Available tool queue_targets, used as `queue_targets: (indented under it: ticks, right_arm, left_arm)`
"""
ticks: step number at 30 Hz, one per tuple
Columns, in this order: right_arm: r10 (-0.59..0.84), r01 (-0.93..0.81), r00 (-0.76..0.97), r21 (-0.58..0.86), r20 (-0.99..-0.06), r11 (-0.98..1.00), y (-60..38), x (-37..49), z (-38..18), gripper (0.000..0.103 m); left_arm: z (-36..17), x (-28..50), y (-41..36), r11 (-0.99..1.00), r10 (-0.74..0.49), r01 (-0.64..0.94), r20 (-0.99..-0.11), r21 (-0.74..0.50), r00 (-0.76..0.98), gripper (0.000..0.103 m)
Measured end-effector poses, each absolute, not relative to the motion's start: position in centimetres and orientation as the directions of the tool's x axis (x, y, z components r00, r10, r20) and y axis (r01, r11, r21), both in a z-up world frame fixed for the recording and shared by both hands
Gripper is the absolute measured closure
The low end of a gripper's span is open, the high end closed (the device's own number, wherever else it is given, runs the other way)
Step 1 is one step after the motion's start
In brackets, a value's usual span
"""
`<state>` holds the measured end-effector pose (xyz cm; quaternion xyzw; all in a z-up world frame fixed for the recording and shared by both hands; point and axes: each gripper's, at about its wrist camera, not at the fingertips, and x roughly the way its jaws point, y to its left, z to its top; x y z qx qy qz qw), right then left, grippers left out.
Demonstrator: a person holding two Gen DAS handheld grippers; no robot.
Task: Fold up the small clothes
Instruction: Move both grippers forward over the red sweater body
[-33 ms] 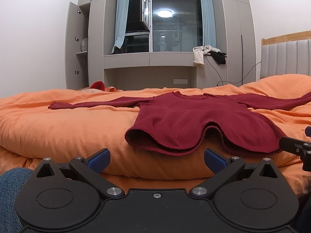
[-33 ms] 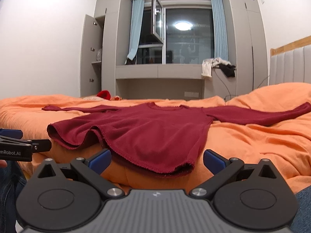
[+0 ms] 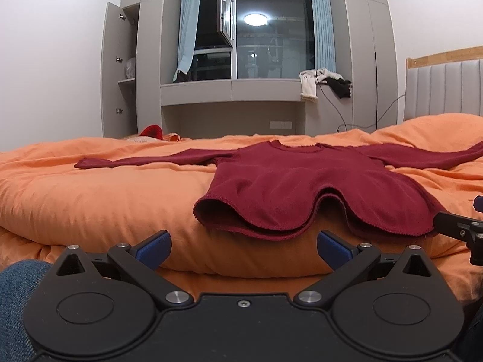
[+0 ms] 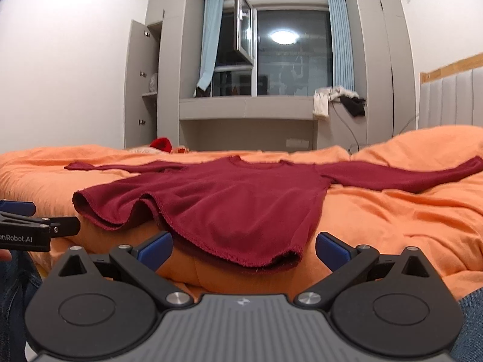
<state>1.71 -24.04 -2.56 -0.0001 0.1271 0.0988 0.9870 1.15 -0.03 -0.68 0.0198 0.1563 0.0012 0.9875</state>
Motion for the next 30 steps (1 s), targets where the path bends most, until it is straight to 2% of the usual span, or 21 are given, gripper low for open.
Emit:
queue_targets:
  ticks: [7,10,15,19,25,30]
  right_arm:
    - [0.154,-0.129,0.900,0.087,-0.408,0.988,-24.7,4.2,-1.2,0.000]
    - [0.126,-0.092,0.888,0.098,-0.443,0.991,-25.5,5.3,-0.2,0.000]
    - [0.090,-0.060,0.890,0.082,-0.447,0.995,-27.0,7.3,1.5,0.000]
    - [0.088,-0.059,0.898,0.079,-0.432,0.995,-28.0,9.0,2.3,0.000]
    - [0.083,-0.057,0.893,0.073,-0.441,0.996,-29.4,12.0,2.7,0.000]
    - [0.079,-0.051,0.883,0.073,-0.462,0.996,-30.6,14.5,2.3,0.000]
  left_arm:
    - [0.2,3.0,0.3,1.000,-0.020,0.020,-0.395,-0.003,0.918,0.001]
    - [1.2,4.2,0.3,0.999,-0.033,0.028,-0.413,-0.018,0.910,0.001]
    - [3.3,6.8,-0.8,0.999,-0.006,0.022,-0.401,0.034,0.916,0.001]
    - [4.9,9.9,-2.1,0.998,0.021,0.006,-0.426,0.063,0.904,0.001]
    - [5.7,14.1,-3.6,0.999,-0.013,0.027,-0.467,0.023,0.884,0.001]
    - [6.1,17.4,-5.2,0.998,-0.018,0.044,-0.470,0.044,0.882,0.001]
